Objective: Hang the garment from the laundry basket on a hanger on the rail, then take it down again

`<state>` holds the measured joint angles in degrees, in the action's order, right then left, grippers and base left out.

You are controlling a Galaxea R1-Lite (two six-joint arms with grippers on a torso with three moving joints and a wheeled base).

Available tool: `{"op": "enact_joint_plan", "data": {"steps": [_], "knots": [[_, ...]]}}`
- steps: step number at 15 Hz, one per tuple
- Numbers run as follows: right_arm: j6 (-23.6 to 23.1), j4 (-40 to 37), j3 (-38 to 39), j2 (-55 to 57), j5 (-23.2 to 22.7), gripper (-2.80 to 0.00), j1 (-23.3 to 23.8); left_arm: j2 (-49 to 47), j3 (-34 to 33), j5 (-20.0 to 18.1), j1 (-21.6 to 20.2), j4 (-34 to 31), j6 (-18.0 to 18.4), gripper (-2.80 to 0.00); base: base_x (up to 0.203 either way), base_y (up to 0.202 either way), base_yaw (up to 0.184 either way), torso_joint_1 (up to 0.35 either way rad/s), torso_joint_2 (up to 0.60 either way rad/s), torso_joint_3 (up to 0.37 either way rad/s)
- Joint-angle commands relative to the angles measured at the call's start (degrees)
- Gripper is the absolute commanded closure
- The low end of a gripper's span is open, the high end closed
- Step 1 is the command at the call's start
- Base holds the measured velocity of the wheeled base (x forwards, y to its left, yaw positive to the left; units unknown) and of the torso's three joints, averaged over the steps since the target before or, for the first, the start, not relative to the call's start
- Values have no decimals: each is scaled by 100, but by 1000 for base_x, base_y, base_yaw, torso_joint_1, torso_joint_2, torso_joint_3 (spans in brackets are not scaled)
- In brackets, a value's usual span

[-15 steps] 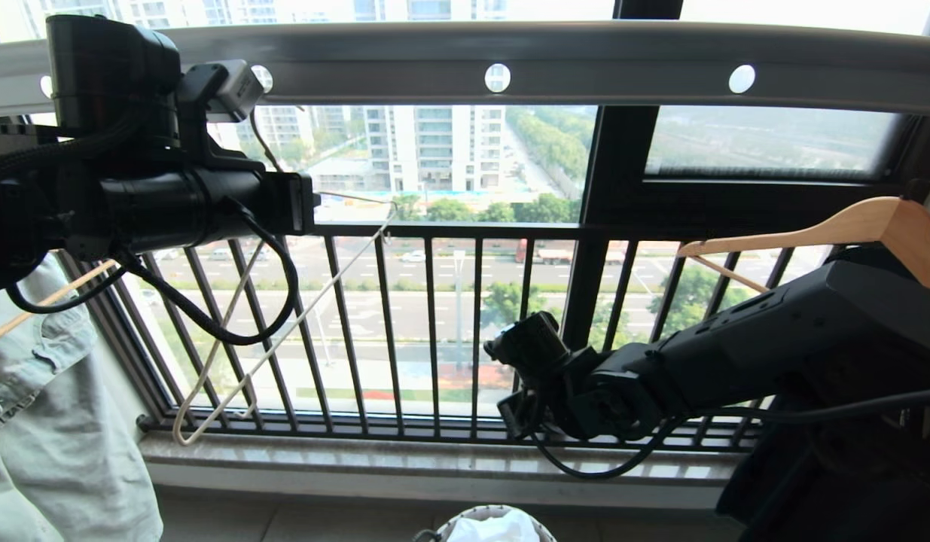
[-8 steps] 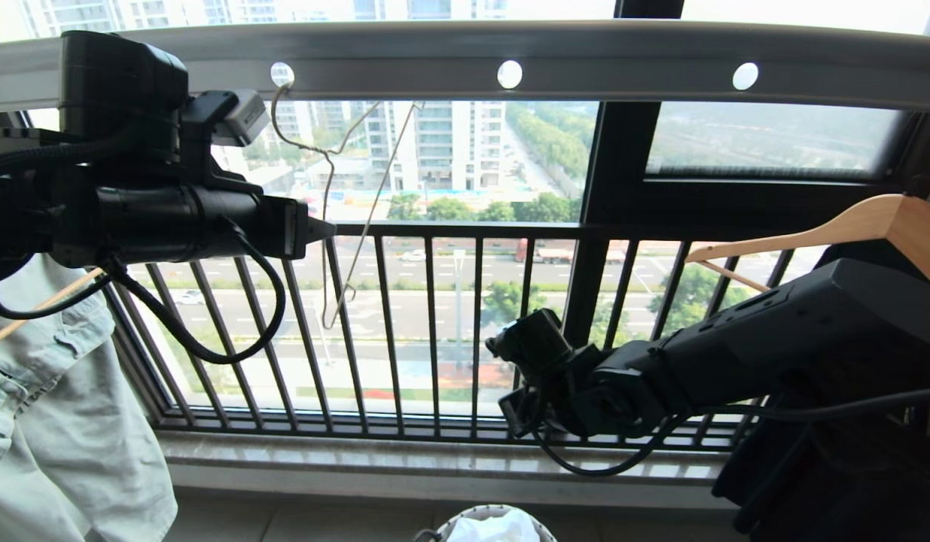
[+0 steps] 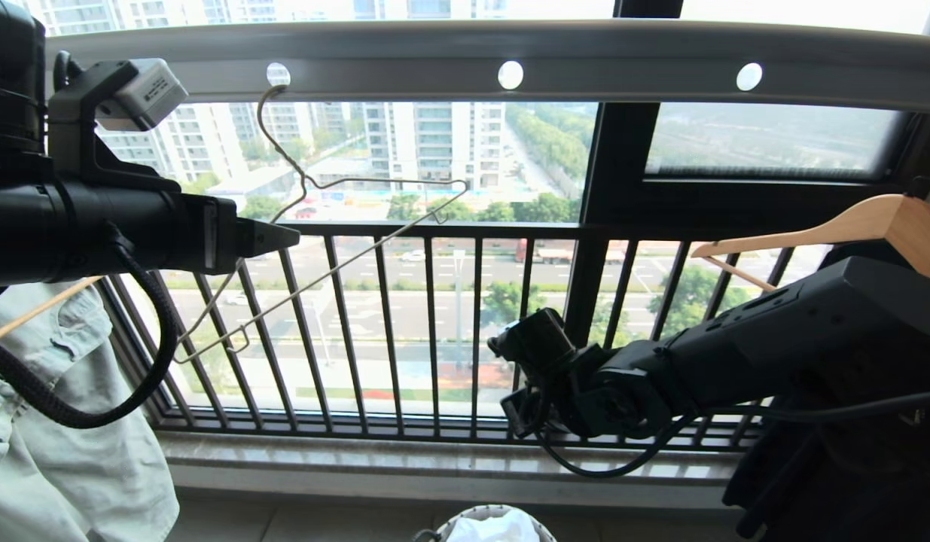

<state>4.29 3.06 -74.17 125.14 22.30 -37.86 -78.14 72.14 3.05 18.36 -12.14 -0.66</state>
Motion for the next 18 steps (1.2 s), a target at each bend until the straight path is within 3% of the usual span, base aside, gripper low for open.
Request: {"op": "enact_joint_plan", "data": {"steps": [1, 5, 6, 11, 18], "knots": [[2, 2, 8, -24, 12, 0, -2, 366, -254, -5, 1, -177, -36, -280, 0, 0, 0, 0, 0, 0], [2, 4, 16, -16, 12, 0, -2, 340, -297, 12, 1, -184, -145, -280, 0, 0, 0, 0, 0, 0], [2, 2, 16, -16, 12, 0, -2, 343, -281, 12, 1, -184, -145, 0, 0, 0, 0, 0, 0, 0], [2, 2, 19, -16, 15, 0, -2, 698, -312, 12, 1, -258, -128, 0, 0, 0, 0, 0, 0, 0], [2, 10, 34, -56, 29, 0, -2, 1876, -452, -5, 9, -979, -153, 0, 0, 0, 0, 0, 0, 0]]}}
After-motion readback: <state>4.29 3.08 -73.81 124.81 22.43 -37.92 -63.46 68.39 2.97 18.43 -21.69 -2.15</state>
